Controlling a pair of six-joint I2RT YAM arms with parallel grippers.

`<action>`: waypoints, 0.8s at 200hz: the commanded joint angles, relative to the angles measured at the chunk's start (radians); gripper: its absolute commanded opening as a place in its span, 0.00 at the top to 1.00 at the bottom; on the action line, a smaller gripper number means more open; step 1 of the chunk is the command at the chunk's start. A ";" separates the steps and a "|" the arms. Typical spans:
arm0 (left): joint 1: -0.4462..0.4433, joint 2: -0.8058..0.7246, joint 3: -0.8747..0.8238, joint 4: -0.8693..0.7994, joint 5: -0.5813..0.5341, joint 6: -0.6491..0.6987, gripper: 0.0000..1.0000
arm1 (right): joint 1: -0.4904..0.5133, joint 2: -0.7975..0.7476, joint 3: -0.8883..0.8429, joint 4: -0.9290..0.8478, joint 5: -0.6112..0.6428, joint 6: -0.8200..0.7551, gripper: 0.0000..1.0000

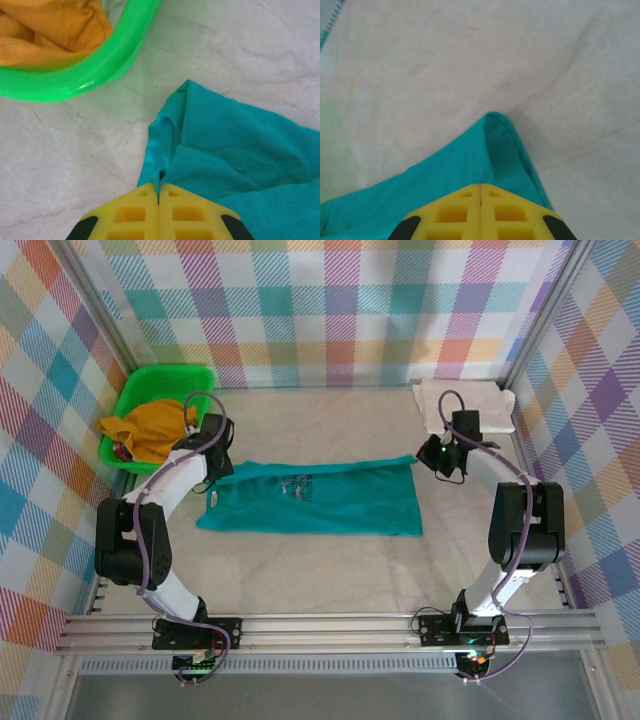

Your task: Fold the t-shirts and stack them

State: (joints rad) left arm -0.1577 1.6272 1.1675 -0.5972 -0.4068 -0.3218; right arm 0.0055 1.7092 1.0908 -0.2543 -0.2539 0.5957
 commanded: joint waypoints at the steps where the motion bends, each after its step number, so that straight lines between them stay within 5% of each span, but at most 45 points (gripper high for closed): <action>1: -0.006 0.001 -0.043 -0.002 -0.038 -0.015 1.00 | -0.008 -0.016 -0.048 -0.019 0.006 0.014 1.00; 92: -0.006 -0.029 -0.144 0.008 -0.009 -0.052 0.91 | -0.010 -0.064 -0.160 -0.031 0.009 0.006 1.00; 117: -0.010 -0.069 -0.176 0.006 0.026 -0.068 0.74 | -0.010 -0.110 -0.184 -0.069 0.015 0.007 0.74; 160: -0.018 -0.193 -0.225 -0.006 0.052 -0.056 0.66 | -0.009 -0.237 -0.204 -0.071 -0.020 0.001 0.70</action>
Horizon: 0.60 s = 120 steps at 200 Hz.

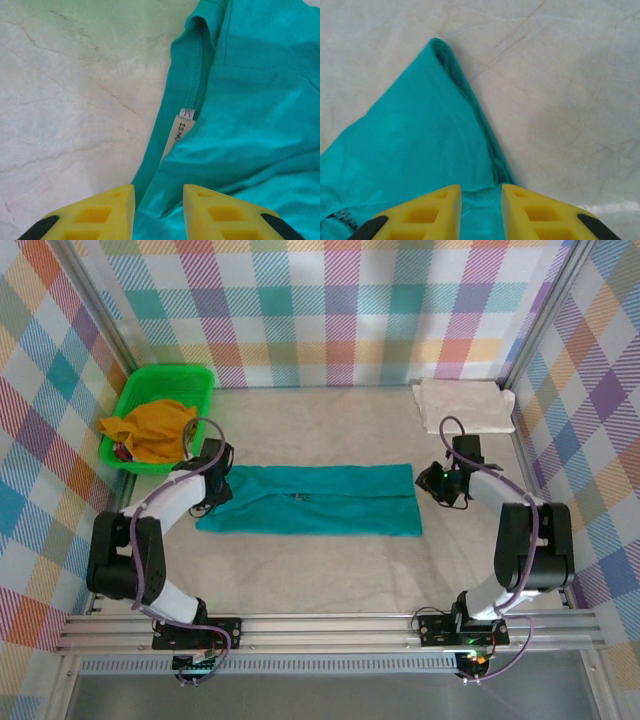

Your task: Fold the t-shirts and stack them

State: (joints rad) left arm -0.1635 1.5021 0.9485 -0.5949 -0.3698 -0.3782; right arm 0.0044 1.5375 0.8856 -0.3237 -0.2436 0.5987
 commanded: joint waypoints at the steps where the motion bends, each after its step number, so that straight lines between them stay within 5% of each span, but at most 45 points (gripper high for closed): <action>1: -0.012 -0.069 -0.005 -0.007 0.017 0.002 0.66 | -0.007 -0.065 0.003 0.001 -0.034 -0.003 0.70; 29: -0.042 0.008 0.115 0.003 0.121 0.087 0.63 | 0.023 0.018 0.091 0.015 -0.111 -0.047 0.76; 51: -0.103 0.133 0.222 0.022 0.123 0.162 0.63 | 0.055 0.111 0.150 0.029 -0.117 -0.050 1.00; 120: -0.125 0.373 0.354 0.029 0.165 0.189 0.55 | 0.082 0.203 0.145 0.087 -0.140 -0.024 1.00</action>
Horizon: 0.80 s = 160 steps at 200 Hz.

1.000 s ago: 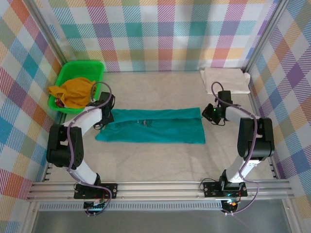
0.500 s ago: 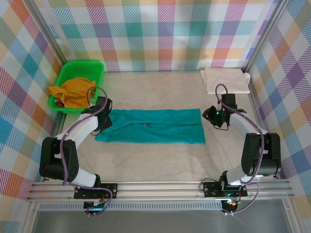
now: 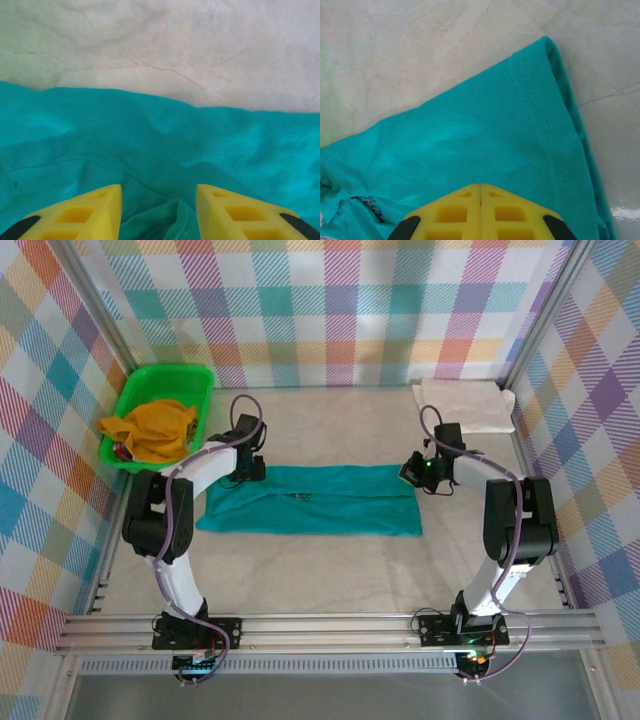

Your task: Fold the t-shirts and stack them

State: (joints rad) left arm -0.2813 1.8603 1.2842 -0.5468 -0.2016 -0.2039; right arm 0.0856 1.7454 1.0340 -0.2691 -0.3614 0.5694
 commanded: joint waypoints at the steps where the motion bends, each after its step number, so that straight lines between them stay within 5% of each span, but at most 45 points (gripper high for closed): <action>1: -0.007 0.016 0.017 -0.019 -0.007 0.013 0.55 | 0.000 -0.005 -0.003 0.033 -0.022 0.006 1.00; 31: -0.007 0.025 -0.002 0.003 -0.034 0.003 0.64 | 0.000 0.000 -0.003 0.034 -0.023 0.002 1.00; 48: -0.009 0.018 -0.003 0.003 -0.048 -0.002 0.88 | 0.000 0.005 0.000 0.037 -0.025 0.003 1.00; 79: -0.016 -0.038 -0.022 -0.001 -0.072 -0.032 0.96 | -0.001 0.010 0.006 0.033 -0.025 0.003 1.00; 130: -0.084 -0.193 -0.148 -0.031 -0.128 -0.161 0.98 | 0.000 0.005 0.008 0.021 -0.022 0.000 1.00; 160: -0.120 -0.216 -0.225 -0.045 -0.133 -0.198 0.78 | 0.000 0.006 -0.002 0.025 -0.021 -0.002 1.00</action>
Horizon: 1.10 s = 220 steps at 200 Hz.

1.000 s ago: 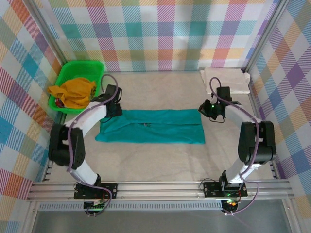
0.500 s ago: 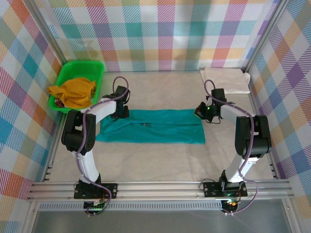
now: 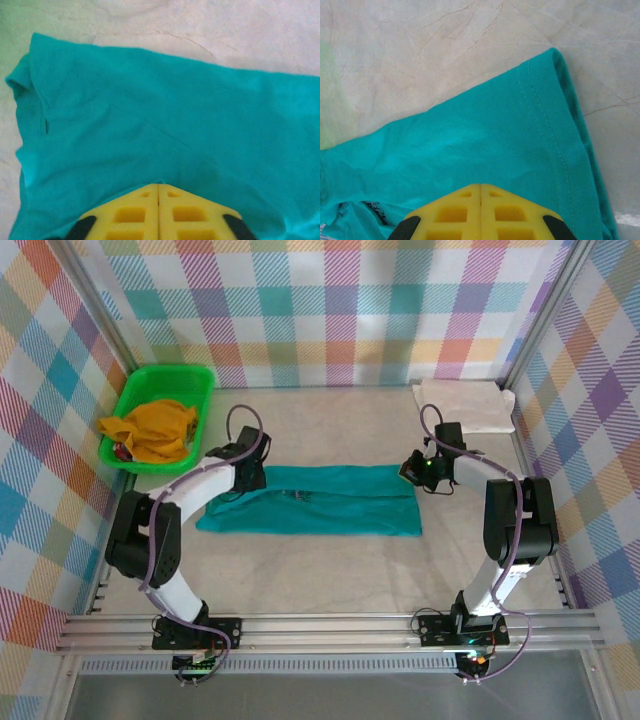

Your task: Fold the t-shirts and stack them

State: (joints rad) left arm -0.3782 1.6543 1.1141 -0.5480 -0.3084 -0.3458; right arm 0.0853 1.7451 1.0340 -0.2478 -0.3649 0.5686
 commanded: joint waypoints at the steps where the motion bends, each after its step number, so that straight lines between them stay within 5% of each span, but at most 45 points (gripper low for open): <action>1: -0.024 -0.010 -0.057 -0.046 -0.027 -0.056 0.78 | 0.001 0.008 -0.002 0.005 -0.018 -0.001 1.00; 80: -0.036 -0.022 -0.020 -0.054 -0.034 -0.048 0.80 | 0.000 0.020 0.006 0.003 -0.035 0.008 1.00; 140: -0.028 0.064 0.002 0.027 0.012 -0.085 1.00 | 0.025 0.034 0.074 -0.072 0.001 -0.039 1.00; 220: -0.067 -0.095 -0.247 0.062 0.115 -0.283 1.00 | 0.031 0.077 0.097 -0.084 -0.009 -0.039 1.00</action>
State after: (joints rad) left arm -0.4133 1.6600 0.9207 -0.4667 -0.2382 -0.5400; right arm 0.1123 1.8111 1.1141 -0.3130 -0.3687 0.5526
